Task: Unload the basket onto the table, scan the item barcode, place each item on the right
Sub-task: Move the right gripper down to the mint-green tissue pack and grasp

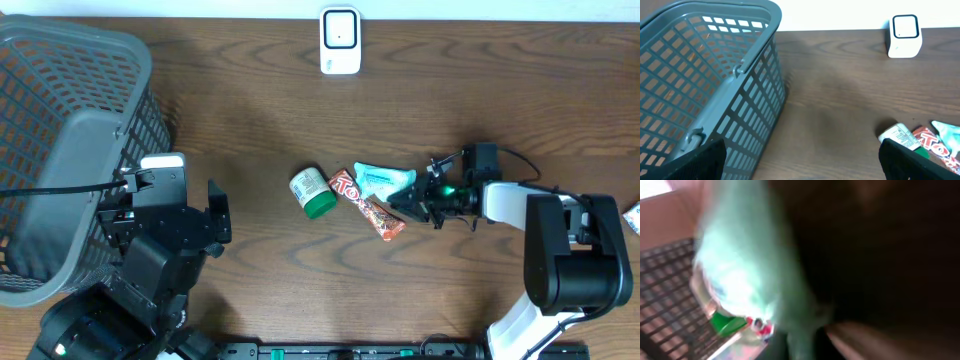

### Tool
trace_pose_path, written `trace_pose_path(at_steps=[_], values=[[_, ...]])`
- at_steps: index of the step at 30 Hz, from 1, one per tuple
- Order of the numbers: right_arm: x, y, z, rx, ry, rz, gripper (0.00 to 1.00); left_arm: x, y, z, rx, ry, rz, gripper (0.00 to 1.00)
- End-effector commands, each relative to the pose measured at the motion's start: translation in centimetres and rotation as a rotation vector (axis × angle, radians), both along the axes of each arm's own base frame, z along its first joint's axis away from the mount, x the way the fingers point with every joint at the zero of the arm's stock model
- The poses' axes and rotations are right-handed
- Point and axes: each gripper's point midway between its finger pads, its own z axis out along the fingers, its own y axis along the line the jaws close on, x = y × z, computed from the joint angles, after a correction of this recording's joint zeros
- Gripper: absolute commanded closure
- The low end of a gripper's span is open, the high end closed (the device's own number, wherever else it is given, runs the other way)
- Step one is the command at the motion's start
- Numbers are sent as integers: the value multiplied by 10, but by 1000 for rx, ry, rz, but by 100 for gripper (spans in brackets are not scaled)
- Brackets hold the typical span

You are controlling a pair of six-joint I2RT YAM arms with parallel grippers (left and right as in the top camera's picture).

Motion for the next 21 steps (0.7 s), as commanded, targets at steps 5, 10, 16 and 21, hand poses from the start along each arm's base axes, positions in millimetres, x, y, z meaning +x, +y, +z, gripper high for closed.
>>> trace_pose_path(at_steps=[5,10,16,21], values=[[-29,-59,-76,-419,143,-106,99,-1,3,3,-1,-11,15,2],[-14,-62,-54,-447,23,-74,85,-1,3,3,-2,-11,15,2],[-18,-69,-36,-495,-2,-64,26,-1,3,3,-2,-11,15,2],[-21,-87,-41,-603,13,-84,4,-1,3,3,-1,-11,14,2]])
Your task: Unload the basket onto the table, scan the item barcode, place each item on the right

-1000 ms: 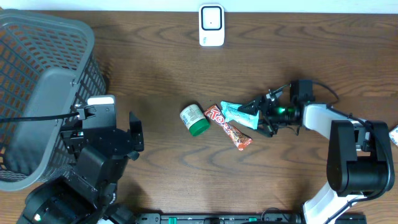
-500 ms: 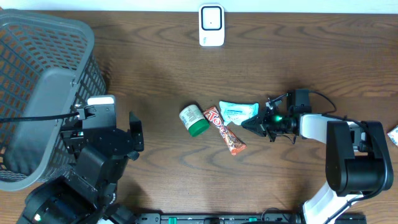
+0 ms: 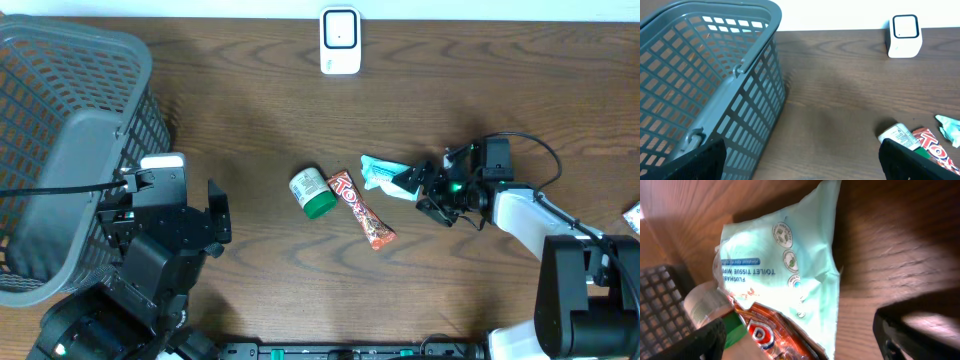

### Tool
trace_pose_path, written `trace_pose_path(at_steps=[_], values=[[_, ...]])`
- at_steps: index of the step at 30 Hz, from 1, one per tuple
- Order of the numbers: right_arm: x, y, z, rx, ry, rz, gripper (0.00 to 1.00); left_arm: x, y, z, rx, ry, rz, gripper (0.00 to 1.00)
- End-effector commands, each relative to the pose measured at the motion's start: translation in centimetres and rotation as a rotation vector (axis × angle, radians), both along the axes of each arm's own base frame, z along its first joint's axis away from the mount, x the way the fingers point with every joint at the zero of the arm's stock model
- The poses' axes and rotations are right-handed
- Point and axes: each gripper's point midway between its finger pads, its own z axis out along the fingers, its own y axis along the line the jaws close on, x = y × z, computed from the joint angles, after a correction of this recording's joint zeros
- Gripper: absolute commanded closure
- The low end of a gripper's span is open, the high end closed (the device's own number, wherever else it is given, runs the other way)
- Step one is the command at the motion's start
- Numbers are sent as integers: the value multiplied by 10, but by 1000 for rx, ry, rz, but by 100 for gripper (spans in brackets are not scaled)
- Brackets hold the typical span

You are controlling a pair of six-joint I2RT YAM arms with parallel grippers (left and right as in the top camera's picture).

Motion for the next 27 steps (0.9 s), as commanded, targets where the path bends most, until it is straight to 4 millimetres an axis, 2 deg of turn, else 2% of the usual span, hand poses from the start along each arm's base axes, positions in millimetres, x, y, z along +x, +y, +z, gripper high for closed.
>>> trace_pose_path(at_steps=[1,6,14,20,23,27], values=[[-33,-59,-67,-365,155,-99,3,-1,3,3,-2,-12,15,2],[-30,-57,-71,-348,136,-106,1,-1,3,3,-2,-12,15,2],[-43,-29,-90,-262,196,-67,1,-1,3,3,-2,-12,15,2],[-48,-26,-96,-243,230,-73,4,-1,3,3,-2,-12,15,2],[-49,-26,-96,-244,233,-73,16,-1,3,3,-2,-12,15,2],[-48,-26,-96,-246,224,-65,44,-1,3,3,-2,-12,15,2]])
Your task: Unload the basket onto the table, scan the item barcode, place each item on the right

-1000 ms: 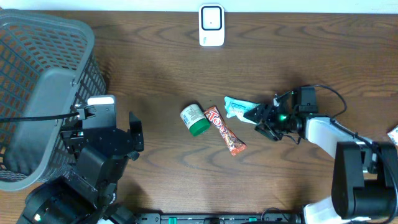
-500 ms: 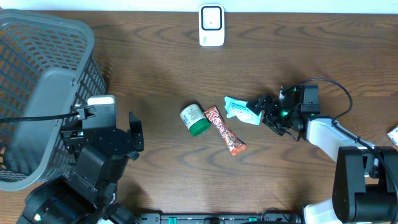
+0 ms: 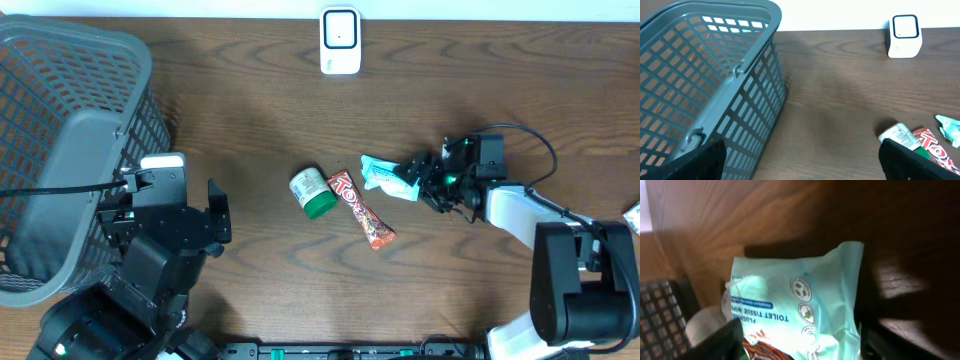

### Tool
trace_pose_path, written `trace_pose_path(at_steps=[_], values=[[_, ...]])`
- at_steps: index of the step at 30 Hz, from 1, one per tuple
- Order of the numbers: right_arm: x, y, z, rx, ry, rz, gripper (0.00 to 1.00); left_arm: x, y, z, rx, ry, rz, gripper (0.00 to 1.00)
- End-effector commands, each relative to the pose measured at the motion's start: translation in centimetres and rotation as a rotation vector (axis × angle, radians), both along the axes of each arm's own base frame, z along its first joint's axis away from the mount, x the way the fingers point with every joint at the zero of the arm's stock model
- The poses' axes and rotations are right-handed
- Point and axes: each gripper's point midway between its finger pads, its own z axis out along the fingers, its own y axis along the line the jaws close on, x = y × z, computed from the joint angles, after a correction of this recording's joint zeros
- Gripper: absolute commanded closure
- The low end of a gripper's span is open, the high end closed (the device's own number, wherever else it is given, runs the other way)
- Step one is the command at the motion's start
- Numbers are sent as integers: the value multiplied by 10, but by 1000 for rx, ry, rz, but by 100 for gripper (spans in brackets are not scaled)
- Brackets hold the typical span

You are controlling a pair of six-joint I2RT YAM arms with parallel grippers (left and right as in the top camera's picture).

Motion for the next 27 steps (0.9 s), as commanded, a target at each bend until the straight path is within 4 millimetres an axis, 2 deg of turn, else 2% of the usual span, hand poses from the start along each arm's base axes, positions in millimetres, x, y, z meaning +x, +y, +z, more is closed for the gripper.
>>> trace_pose_path(at_steps=[1,4,8,11,17,22,24,25,27], values=[[-73,-31,-86,-224,291,-41,52,-1,3,3,-1,-11,15,2],[-72,-33,-86,-243,276,-29,99,-1,3,3,-2,-11,15,2],[-68,-39,-84,-247,264,-42,99,-1,3,3,-2,-11,15,2],[-62,-36,-67,-196,223,-37,99,-1,3,3,-1,-11,15,2],[-52,-35,6,-149,87,-42,99,-1,3,3,-2,-11,15,2],[-59,-33,96,-138,-114,-46,99,-1,3,3,-1,-11,15,2],[-65,-36,125,-150,-206,-62,99,-1,3,3,-1,-11,15,2],[-71,-43,134,-182,-230,-99,99,-1,3,3,-1,-11,15,2],[-85,-68,132,-280,-193,-227,99,-1,3,3,-1,-11,15,2]])
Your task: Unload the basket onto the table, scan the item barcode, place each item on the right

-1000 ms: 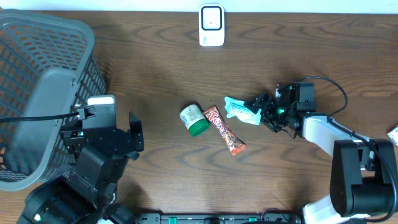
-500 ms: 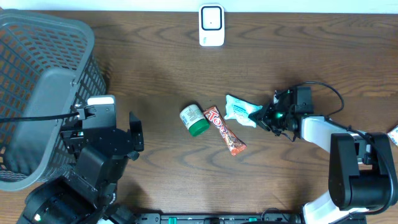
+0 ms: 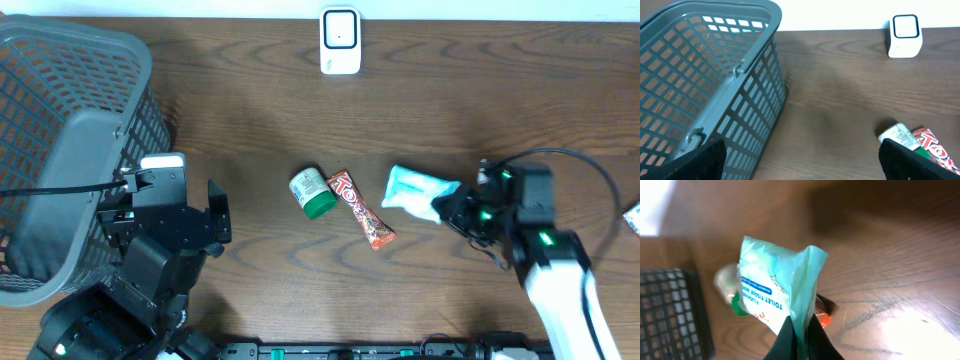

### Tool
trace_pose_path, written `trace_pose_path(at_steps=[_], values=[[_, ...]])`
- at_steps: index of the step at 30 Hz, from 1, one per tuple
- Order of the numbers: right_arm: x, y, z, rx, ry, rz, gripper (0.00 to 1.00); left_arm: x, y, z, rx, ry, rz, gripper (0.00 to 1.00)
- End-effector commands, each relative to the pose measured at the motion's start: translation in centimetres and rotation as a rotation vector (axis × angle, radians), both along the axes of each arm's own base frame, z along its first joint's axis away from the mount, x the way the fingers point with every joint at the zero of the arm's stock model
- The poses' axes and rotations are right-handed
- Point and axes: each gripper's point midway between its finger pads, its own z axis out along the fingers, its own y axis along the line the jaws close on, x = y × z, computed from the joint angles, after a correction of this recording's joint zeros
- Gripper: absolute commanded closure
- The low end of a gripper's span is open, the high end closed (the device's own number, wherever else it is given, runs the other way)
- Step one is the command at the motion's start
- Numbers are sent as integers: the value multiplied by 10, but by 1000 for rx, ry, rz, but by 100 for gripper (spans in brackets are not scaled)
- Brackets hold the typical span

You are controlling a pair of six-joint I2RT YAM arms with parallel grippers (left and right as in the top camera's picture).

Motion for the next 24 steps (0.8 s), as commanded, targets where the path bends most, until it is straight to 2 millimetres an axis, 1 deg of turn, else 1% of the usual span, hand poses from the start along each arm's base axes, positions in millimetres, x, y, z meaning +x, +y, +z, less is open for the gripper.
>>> trace_pose_path(at_steps=[1,2,6,8,9,12,15,17,18,20,21,22,24], values=[[-14,-39,8,-145,-10,-196,99,-1,3,3,-2,-12,15,2],[-24,-46,-2,-175,29,-233,99,-1,3,3,-2,-12,15,2],[-47,-47,-41,-191,152,-231,99,-1,3,3,-2,-12,15,2],[-53,-47,-51,-204,188,-214,99,-1,3,3,-2,-12,15,2],[-52,-47,-51,-214,180,-196,99,-1,3,3,-2,-12,15,2],[-42,-50,-40,-257,120,-157,99,-1,3,3,-2,-12,15,2],[-34,-49,-24,-254,83,-153,99,-1,3,3,-2,-12,15,2],[-27,-37,-9,-185,49,-123,99,-1,3,3,-2,-12,15,2],[-24,-27,-2,-136,24,-93,99,-1,3,3,-2,-12,15,2],[-15,-2,18,-3,-52,-2,99,-1,3,3,-2,-12,15,2],[-11,7,27,43,-90,31,99,-1,3,3,-2,-12,15,2],[-8,12,34,70,-117,47,99,-1,3,3,-2,-12,15,2],[-5,12,37,77,-132,45,99,-1,3,3,-2,-12,15,2]])
